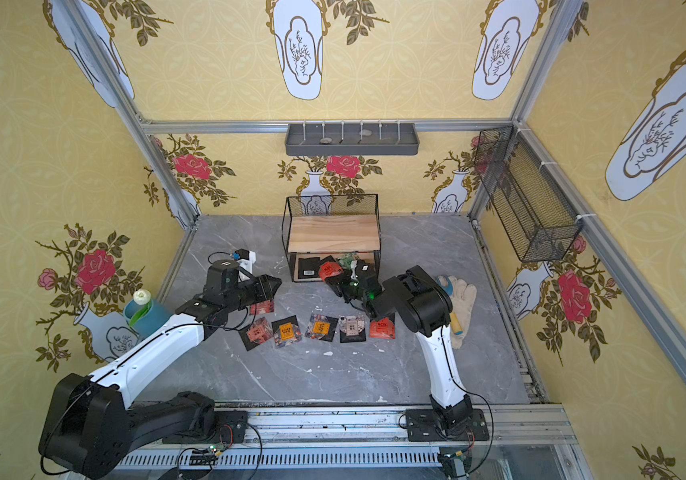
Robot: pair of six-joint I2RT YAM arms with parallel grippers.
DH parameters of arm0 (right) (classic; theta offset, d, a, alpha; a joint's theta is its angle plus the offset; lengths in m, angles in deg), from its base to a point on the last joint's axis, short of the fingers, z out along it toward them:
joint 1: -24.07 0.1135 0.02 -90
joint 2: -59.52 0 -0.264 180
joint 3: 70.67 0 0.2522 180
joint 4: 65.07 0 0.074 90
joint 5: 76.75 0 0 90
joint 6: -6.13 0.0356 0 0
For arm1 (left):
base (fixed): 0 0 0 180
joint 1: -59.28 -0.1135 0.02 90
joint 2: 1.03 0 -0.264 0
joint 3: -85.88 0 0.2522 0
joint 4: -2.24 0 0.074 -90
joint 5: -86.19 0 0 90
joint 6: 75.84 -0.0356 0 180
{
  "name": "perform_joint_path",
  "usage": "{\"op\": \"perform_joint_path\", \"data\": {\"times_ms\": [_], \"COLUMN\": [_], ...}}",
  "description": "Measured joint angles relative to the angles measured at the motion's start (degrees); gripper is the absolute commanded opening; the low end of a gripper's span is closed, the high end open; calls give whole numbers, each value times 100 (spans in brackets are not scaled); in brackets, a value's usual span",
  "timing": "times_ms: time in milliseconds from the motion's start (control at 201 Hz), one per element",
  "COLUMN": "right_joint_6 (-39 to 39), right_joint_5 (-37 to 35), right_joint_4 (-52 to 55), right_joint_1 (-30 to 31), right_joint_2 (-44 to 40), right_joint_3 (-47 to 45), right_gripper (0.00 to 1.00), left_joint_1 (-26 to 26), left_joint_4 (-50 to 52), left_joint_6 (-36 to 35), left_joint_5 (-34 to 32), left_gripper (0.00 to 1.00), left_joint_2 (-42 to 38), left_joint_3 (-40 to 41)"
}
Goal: Remove the tea bags from the shelf
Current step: Pick up the tea bag from the shelf.
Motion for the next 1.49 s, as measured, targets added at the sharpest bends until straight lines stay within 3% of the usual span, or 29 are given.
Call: {"op": "perform_joint_path", "data": {"times_ms": [139, 841, 1185, 1494], "right_joint_6": [17, -256, -614, -1228], "right_joint_5": [-4, 232, 807, 1521], "right_joint_4": [-79, 155, 629, 1696], "right_joint_1": [0, -37, -142, -374], "right_joint_2": [13, -1008, -1733, -2352], "right_joint_3": [-15, -833, -1241, -1416], "right_gripper": [0, 0, 0, 0], "left_joint_1": [0, 0, 0, 48], "left_joint_4": [2, 28, 35, 33], "left_joint_6": [0, 48, 74, 155], "left_joint_5": [-22, -11, 33, 74], "left_gripper": [47, 47, 47, 47], "left_joint_2": [-35, -302, -420, -435], "left_joint_3": [0, 107, 170, 201]}}
